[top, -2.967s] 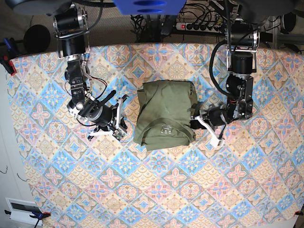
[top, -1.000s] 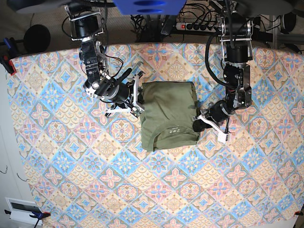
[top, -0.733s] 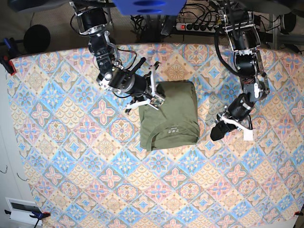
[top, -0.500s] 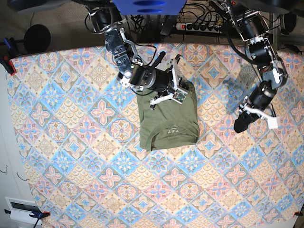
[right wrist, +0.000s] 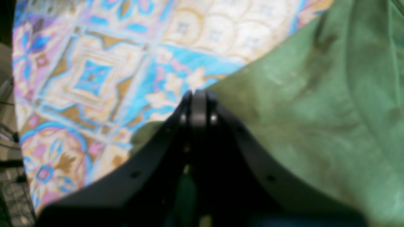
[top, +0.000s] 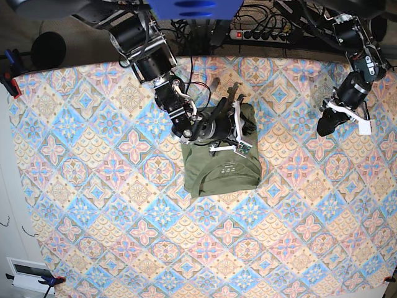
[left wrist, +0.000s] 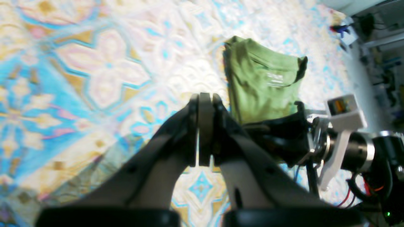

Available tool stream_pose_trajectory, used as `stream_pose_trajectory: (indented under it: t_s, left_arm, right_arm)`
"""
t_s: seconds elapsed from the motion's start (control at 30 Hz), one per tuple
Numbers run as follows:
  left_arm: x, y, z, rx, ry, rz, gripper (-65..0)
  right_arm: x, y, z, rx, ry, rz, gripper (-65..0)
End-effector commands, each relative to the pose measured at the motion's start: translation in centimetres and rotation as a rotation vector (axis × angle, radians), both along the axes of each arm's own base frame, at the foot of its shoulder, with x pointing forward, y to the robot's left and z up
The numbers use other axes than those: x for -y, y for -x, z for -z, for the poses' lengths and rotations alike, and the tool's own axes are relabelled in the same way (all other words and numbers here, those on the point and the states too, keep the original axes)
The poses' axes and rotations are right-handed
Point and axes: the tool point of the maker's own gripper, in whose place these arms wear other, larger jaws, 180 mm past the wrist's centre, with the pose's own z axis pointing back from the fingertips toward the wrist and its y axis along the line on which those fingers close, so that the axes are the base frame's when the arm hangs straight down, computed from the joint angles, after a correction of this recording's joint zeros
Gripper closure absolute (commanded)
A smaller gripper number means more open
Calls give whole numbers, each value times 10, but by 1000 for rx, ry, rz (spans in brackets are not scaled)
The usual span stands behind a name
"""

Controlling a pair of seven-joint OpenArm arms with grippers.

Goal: Layout the t-shirt on the table in an organized manner, then fold the t-shirt properly
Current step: 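Grasp the bundle with the right gripper and drag it toward the right arm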

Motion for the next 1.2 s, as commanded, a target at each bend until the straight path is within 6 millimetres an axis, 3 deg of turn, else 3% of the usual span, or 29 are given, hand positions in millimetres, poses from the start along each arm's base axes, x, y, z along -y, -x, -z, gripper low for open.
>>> stream_pose_trajectory:
  t_s: [0.0, 0.17, 0.43, 0.63, 0.93, 1.17]
  left_arm:
    - [-1, -6, -14, 53, -5, 4, 0]
    - [0, -9, -16, 63, -2, 3, 0]
    - [2, -16, -20, 82, 5, 5, 0]
    - [2, -20, -24, 95, 6, 5, 0]
    - [2, -20, -24, 94, 5, 5, 0]
    - [2, -20, -24, 95, 4, 6, 0]
  right_arm:
    - [-1, -4, 0, 4, 7, -1, 0]
    - [6, 7, 28, -82, 12, 23, 0]
    - [38, -17, 33, -138, -30, 196, 0]
    - [97, -37, 45, -144, 4, 327, 0]
    - [185, -50, 59, -108, 134, 402, 0]
    - [255, -60, 58, -64, 245, 445, 0]
